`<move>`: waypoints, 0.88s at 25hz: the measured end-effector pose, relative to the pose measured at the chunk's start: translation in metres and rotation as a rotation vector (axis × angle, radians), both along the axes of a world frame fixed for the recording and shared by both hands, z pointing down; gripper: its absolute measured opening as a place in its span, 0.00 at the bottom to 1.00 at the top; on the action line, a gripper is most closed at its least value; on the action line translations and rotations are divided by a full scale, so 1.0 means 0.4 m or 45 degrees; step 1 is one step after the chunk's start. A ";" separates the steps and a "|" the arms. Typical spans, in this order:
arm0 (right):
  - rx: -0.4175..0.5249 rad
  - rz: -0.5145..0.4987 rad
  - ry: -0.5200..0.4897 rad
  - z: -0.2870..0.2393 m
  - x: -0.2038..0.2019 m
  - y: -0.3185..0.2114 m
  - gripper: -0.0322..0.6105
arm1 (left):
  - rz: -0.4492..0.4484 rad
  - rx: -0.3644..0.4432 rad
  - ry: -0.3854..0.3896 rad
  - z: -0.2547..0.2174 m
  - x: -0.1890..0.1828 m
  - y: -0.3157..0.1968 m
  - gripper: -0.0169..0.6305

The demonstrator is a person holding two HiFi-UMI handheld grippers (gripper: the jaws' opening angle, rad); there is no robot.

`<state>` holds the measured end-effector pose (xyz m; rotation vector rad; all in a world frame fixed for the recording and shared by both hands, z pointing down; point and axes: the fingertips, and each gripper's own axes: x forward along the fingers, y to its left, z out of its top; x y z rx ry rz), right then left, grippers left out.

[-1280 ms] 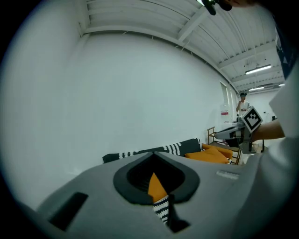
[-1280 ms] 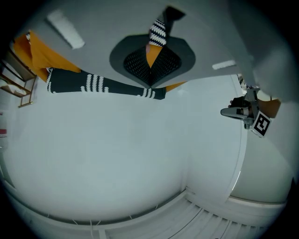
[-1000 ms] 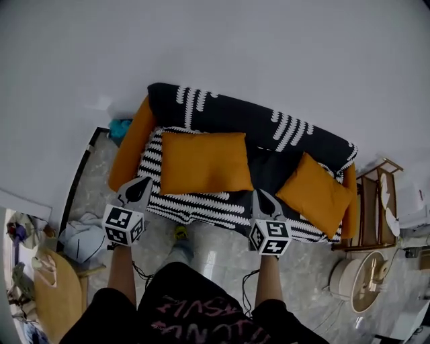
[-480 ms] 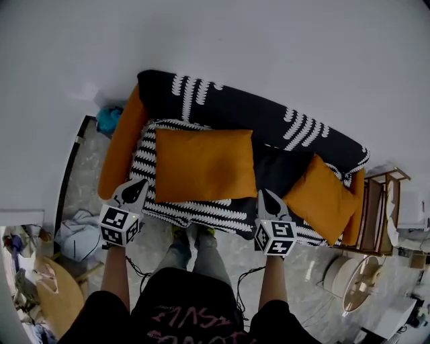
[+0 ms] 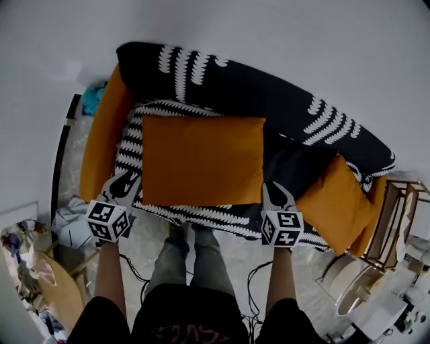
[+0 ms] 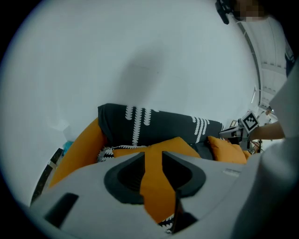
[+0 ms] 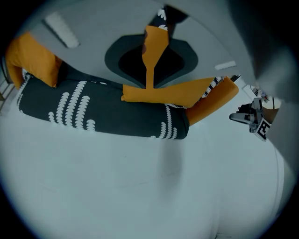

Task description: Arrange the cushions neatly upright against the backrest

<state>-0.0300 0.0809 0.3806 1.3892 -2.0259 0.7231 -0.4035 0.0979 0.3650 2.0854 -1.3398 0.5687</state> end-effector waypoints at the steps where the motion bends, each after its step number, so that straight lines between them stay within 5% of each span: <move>1: -0.025 -0.007 -0.008 0.037 0.003 -0.021 0.14 | -0.008 -0.019 -0.011 0.036 0.002 -0.017 0.21; 11: -0.224 -0.035 -0.087 0.342 0.018 -0.139 0.36 | -0.077 -0.213 -0.046 0.376 -0.023 -0.103 0.42; 22: -0.328 0.004 -0.084 0.555 0.048 -0.176 0.69 | -0.086 -0.353 -0.057 0.611 -0.043 -0.129 0.63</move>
